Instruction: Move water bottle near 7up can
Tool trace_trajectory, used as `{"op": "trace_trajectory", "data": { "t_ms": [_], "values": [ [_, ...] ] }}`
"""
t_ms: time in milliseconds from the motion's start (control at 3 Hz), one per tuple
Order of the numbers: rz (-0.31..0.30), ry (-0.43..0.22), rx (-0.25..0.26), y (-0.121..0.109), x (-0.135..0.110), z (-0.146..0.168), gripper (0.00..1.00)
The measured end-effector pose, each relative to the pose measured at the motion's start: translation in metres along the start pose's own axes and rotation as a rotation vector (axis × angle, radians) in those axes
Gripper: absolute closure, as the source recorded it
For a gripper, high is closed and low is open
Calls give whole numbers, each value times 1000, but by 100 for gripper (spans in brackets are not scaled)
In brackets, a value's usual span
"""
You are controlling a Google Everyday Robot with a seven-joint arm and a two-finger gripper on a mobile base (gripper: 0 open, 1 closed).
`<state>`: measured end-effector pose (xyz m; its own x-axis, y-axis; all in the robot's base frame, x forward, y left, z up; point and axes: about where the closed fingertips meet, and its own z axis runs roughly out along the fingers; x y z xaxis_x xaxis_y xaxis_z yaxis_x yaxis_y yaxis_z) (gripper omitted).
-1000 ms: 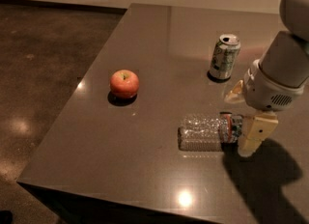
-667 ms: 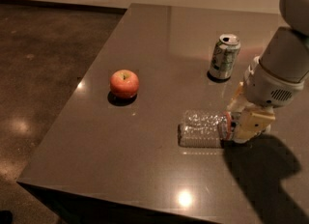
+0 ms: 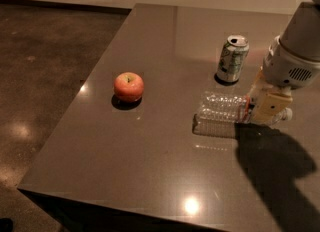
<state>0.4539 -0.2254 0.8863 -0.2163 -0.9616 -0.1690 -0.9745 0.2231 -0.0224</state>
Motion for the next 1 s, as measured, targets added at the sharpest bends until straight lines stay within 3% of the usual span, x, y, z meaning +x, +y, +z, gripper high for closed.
{"op": "trace_trajectory", "data": {
  "t_ms": [333, 1000],
  "values": [
    [31, 31, 52, -29, 12, -16, 100],
    [80, 73, 130, -81, 50, -20, 100]
  ]
}}
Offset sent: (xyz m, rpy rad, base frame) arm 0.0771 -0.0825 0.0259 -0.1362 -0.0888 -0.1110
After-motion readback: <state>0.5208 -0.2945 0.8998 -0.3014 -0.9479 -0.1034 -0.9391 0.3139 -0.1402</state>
